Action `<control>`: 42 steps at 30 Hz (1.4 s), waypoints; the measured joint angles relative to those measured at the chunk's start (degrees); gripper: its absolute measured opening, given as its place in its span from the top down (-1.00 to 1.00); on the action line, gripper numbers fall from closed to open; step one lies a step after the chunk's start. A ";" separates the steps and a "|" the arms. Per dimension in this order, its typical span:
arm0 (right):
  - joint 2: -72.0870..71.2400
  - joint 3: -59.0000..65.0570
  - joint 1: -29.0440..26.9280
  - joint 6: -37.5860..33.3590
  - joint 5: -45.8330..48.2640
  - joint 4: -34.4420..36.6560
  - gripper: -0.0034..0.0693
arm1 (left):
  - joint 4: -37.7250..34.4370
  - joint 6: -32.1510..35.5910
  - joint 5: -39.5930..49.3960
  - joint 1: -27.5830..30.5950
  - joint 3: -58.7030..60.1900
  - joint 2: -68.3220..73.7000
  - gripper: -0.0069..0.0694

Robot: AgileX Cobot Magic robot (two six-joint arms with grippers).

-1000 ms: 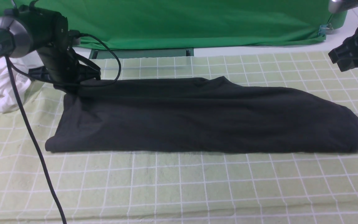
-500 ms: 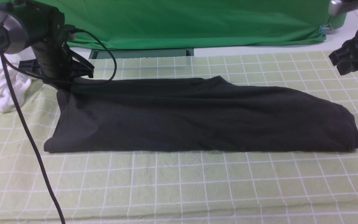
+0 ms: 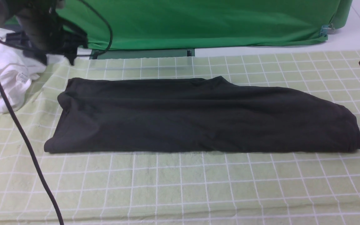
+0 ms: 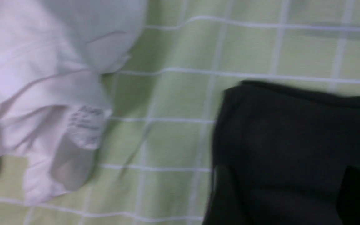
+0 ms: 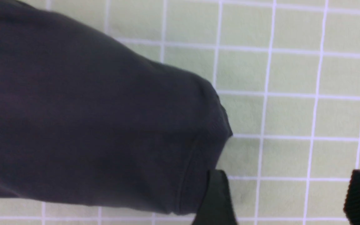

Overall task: Fold a long-sleeved shirt over a green coffee tablecloth.
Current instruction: 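Pull the folded dark garment lengthwise by its ends to straighten it flat on the table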

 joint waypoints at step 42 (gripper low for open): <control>17.24 2.87 -0.72 -0.35 -6.12 6.02 0.24 | -9.27 13.02 2.69 -9.12 12.36 -25.02 0.79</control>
